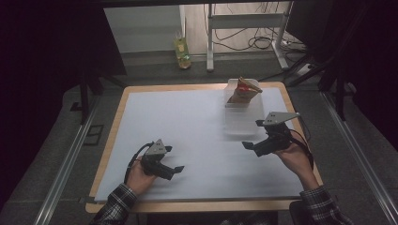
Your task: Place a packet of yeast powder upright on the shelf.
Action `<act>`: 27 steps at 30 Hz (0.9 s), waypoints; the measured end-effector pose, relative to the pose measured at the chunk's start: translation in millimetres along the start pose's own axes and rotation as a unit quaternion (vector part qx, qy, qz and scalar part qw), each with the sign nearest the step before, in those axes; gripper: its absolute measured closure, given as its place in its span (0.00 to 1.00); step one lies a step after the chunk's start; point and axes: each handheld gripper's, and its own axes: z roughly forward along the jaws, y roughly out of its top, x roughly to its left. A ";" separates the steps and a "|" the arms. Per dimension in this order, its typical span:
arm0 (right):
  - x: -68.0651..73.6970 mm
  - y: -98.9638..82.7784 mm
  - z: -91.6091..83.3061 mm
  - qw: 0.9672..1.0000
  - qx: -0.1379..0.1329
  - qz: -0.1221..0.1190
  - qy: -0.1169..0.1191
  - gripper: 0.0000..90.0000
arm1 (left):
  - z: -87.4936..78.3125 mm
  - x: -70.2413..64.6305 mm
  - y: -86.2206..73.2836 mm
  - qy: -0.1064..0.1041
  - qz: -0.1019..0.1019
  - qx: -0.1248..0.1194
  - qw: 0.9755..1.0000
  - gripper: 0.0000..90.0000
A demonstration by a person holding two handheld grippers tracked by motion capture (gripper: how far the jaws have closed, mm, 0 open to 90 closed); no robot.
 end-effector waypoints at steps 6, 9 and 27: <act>4.3 -5.4 0.8 1.000 0.004 0.004 0.004 0.01 | 0.0 -0.9 0.2 0.000 0.001 -0.001 1.000 0.06; 7.3 -8.2 0.0 1.000 0.003 0.004 0.003 0.01 | -0.1 -0.7 0.2 0.001 0.001 -0.001 1.000 0.06; 27.6 -36.2 -1.5 1.000 -0.005 0.003 0.007 0.00 | -0.5 -1.3 0.3 0.000 0.002 0.002 1.000 0.06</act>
